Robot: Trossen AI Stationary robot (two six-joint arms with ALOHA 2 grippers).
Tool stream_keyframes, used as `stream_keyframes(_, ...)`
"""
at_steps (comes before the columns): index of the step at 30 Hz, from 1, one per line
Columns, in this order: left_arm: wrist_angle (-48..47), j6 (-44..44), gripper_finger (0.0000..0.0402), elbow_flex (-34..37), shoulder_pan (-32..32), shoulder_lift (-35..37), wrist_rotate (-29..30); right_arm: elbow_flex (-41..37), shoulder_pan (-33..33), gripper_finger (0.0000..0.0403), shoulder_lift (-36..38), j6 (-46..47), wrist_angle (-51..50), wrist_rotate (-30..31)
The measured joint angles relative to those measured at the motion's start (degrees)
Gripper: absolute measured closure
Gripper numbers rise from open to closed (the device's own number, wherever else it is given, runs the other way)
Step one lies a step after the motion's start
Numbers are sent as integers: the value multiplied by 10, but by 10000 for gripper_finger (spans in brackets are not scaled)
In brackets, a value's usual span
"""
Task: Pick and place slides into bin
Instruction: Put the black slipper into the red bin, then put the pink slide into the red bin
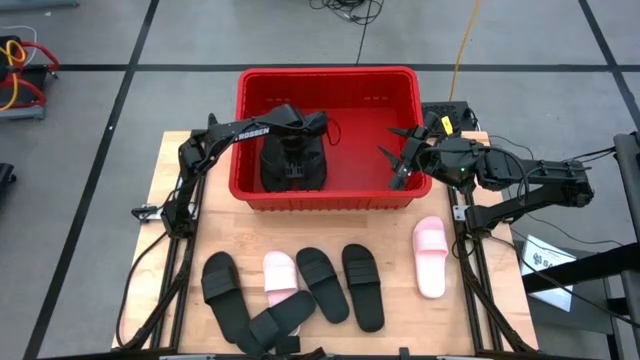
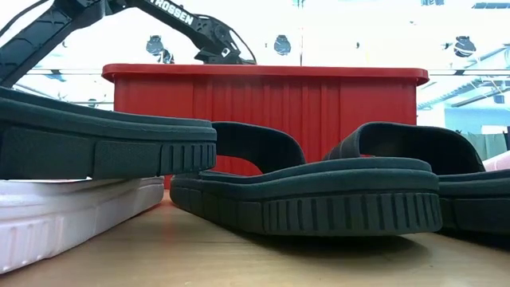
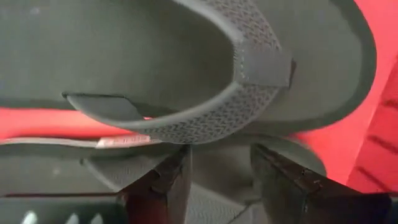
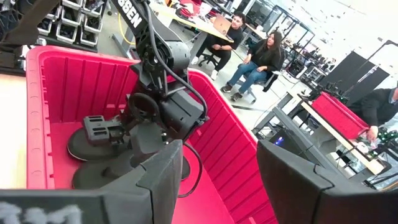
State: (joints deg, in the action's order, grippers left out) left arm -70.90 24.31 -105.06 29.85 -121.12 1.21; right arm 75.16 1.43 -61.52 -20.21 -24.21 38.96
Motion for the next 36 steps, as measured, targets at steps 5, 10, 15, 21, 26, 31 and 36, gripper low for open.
stream_keyframes(5, 2, -10, 231, 0, 2, 0, 0, 0, 0, 206, 0, 0, 0, 0)
stream_keyframes(10, -48, -22, 231, 0, 4, 12, 18, 0, 0, 206, 0, 0, 0, 0)
stream_keyframes(15, -58, -47, 231, -3, 4, 70, 53, 0, 0, 206, 0, 0, 0, 0)
stream_keyframes(21, -57, -138, 231, -3, -13, 175, 87, 0, 9, 206, 5, -20, -12, 1)
stream_keyframes(26, -56, -210, 231, -4, -71, 251, 148, 0, 44, 206, 21, -20, -81, 1)
stream_keyframes(31, -56, -292, 231, -4, -152, 308, 195, 0, 95, 206, 29, 3, -175, 0)
stream_keyframes(36, -59, -367, 231, -4, -238, 334, 242, 0, 149, 206, 29, 55, -280, -2)
